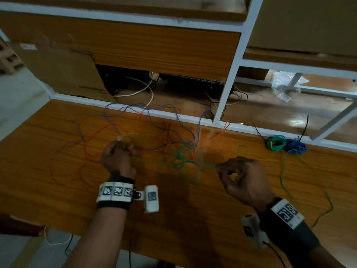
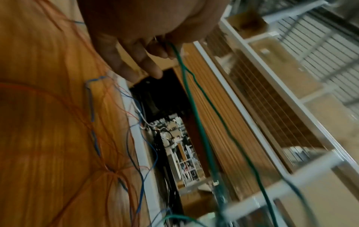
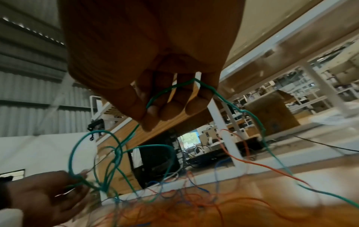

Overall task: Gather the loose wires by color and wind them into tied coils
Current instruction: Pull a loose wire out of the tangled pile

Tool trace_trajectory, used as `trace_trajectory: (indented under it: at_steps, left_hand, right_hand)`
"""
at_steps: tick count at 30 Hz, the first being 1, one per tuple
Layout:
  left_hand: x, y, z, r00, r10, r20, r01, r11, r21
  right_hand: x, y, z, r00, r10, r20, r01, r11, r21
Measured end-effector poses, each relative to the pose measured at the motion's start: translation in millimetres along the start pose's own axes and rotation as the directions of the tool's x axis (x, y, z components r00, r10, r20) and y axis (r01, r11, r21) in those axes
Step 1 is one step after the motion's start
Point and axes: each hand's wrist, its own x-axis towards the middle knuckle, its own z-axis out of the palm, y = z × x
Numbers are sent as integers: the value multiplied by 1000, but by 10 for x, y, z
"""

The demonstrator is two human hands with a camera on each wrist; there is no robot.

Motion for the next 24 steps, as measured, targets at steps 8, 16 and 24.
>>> trace_trajectory:
  at_steps: [8,16,24]
  left_hand:
    - [338,-52,-230,1000,-28,8,25,969,246]
    - [-533,48,46,477,118,871,-827,394,400]
    - [-1037,-189,388,167,-218,962,-908,346,236]
  right_hand:
    - [-145,217,-67,995,84,-60,-89,993,-82]
    - [-31,125,113,996,75,-45,-70,991,114]
    - [33,21,-18,996,21,-89,1,972,236]
